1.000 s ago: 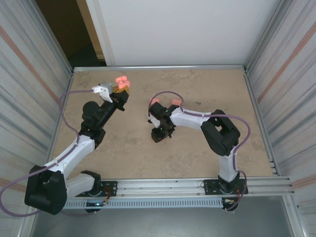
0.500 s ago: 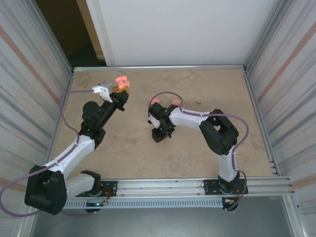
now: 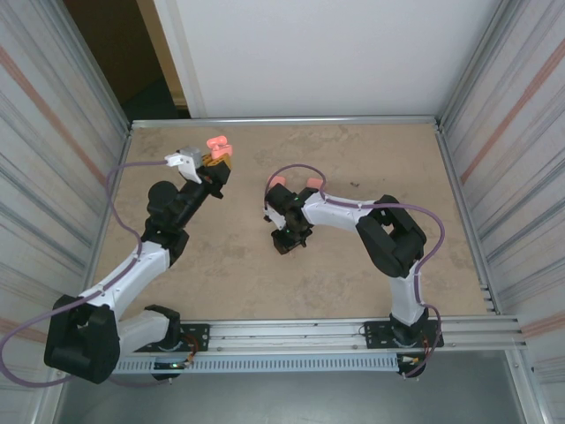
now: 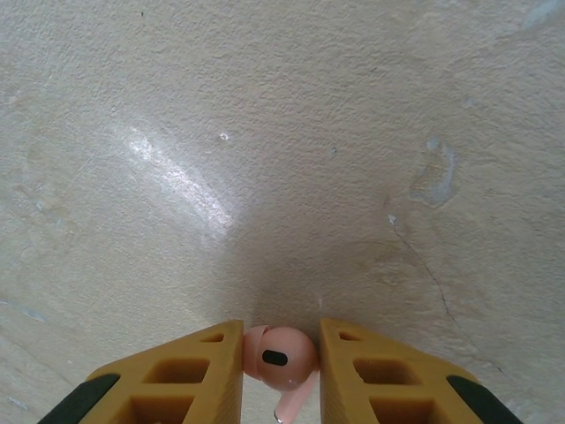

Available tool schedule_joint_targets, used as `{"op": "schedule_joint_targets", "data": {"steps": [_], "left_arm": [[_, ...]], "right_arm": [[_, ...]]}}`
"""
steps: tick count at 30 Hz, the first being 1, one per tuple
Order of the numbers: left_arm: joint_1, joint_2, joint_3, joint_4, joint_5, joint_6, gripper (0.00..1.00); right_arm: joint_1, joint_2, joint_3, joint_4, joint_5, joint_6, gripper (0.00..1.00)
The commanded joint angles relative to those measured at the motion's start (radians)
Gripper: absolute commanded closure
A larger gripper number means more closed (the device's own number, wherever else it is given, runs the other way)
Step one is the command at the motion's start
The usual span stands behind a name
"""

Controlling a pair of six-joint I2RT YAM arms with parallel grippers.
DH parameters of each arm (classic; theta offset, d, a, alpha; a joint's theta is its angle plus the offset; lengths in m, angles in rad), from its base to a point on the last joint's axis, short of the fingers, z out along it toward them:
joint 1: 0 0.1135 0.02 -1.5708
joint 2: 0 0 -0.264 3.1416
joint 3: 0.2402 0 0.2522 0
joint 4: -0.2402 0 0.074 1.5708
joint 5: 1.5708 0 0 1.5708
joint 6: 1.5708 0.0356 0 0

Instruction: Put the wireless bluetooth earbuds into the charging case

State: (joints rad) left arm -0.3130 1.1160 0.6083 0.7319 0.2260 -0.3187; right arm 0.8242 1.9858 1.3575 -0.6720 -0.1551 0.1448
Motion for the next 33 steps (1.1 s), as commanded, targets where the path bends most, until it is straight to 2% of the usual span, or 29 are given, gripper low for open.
{"op": "schedule_joint_targets", "data": {"steps": [1, 14, 24, 33], "left_arm": [[0.007, 0.006, 0.018, 0.047, 0.005, 0.0, 1.0], [0.007, 0.042, 0.024, 0.092, 0.032, -0.019, 1.0], [0.001, 0.101, -0.011, 0.281, 0.094, -0.034, 1.0], [-0.049, 0.112, -0.012, 0.333, 0.122, 0.05, 1.0]], "right_arm": [[0.001, -0.05, -0.019, 0.001, -0.004, -0.012, 0.74], [-0.051, -0.233, -0.092, 0.088, 0.002, 0.012, 0.74], [-0.094, -0.396, -0.089, 0.183, 0.002, 0.02, 0.74], [-0.132, -0.528, -0.051, 0.271, -0.026, 0.016, 0.75]]}}
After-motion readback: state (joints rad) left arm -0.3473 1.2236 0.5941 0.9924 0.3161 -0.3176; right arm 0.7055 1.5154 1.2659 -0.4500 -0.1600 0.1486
